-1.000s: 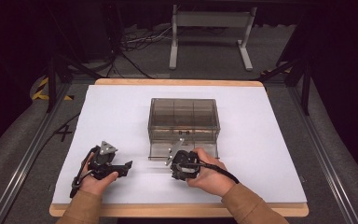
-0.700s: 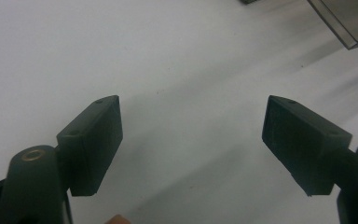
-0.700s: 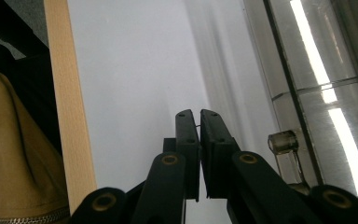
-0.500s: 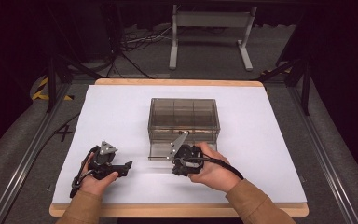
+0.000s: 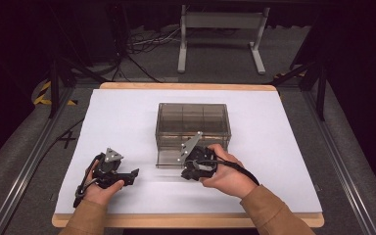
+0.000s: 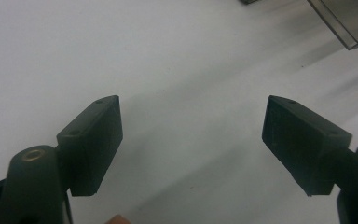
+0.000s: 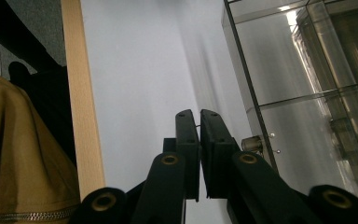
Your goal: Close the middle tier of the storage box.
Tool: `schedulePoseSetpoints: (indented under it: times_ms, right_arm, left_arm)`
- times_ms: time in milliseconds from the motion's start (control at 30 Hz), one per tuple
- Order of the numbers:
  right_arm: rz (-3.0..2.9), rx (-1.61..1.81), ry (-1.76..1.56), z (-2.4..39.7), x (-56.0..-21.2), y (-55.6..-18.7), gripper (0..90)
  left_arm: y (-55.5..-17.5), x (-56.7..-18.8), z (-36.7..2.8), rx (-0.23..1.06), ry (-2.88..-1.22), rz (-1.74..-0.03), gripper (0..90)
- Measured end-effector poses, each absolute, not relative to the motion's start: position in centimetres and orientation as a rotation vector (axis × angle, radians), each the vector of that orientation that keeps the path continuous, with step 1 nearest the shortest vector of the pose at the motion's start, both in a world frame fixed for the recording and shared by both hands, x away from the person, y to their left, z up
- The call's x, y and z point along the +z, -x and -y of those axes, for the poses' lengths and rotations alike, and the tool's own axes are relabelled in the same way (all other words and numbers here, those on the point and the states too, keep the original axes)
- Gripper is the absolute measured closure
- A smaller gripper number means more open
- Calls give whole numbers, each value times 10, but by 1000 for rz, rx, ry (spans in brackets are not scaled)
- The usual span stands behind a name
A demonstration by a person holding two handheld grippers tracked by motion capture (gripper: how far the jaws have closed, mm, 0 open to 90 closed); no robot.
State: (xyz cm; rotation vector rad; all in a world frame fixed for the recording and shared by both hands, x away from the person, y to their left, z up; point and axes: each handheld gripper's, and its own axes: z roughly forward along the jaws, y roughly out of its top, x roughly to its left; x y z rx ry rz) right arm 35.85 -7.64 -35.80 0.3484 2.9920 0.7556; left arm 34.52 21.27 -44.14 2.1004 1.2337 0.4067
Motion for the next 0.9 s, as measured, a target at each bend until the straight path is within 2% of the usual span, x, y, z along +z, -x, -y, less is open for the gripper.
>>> schedulePoseSetpoints:
  times_ms: [900]
  right_arm:
    - [-2941, 766, -419, 80, -342, -372, 870]
  left_arm:
    - [-345, -442, -213, 402, -2097, -1232, 209]
